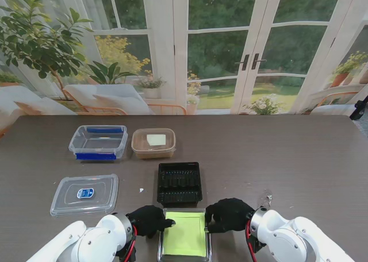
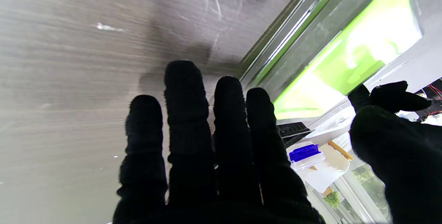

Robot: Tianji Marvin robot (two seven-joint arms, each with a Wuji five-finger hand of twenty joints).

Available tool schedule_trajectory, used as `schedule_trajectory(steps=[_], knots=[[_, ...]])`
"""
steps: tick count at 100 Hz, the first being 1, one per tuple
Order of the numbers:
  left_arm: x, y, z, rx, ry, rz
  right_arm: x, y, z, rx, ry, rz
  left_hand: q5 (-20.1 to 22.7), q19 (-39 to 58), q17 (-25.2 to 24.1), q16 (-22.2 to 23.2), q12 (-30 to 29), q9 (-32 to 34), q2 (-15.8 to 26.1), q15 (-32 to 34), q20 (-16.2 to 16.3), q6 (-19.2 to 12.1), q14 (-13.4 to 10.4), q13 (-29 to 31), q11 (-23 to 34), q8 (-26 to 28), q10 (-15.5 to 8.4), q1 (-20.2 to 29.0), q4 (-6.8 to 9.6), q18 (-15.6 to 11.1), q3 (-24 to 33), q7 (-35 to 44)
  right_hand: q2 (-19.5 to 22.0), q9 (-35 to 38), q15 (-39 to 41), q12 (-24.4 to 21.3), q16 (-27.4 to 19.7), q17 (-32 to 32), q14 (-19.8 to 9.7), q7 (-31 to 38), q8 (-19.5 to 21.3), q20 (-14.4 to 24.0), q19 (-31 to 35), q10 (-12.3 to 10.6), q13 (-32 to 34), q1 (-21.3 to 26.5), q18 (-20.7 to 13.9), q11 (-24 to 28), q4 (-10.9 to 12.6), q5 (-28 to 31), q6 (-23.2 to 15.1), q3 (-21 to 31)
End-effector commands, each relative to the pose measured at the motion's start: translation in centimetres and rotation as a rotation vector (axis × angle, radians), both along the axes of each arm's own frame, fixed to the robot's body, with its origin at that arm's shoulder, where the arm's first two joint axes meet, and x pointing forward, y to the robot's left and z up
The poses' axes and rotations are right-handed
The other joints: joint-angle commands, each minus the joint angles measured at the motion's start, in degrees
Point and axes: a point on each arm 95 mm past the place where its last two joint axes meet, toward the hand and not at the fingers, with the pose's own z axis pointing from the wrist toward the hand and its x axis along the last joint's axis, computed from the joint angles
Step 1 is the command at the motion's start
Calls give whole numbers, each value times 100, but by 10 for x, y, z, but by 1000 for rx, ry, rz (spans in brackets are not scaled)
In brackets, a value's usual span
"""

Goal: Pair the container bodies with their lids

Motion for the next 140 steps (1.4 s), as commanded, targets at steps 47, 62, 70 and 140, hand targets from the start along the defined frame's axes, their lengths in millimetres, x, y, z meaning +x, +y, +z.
schedule_trajectory(steps=[47,62,70,140], knots=[[-9,1,-7,14,52,11,-5,5,-9,-42,12,24,-122,113,-103,44,-79,15,282,-159,171,289,133,45,25,-78,287,-6,-56,-96,-58,-151,156,-122,186,-6,74,-77,-22,-319,-177,105,254,123,174,-133,118,50,126,-310,-581,-207],[-10,0,-7,10,56,12,-6,5,-11,-45,19,30,-124,112,-103,46,-80,13,278,-160,173,286,133,45,25,-77,288,-3,-56,-96,-58,-150,155,-90,196,-6,76,-62,-52,-284,-168,104,256,122,188,-140,123,51,125,-172,-592,-206],[-10,-1,-8,8,57,12,-8,6,-12,-43,23,33,-118,112,-103,46,-80,18,280,-160,174,295,133,45,27,-76,292,0,-54,-96,-55,-147,154,-67,208,-3,80,-54,-35,-265,-163,103,258,132,201,-146,121,54,125,-87,-592,-204],[-7,-12,-5,-33,18,-20,-21,6,-15,59,83,16,-108,258,30,94,256,58,265,263,195,306,-80,170,419,-100,219,30,-45,-154,-47,-194,186,8,297,12,122,-80,-1,-389,-219,91,248,197,219,-58,149,24,125,37,-668,-72]])
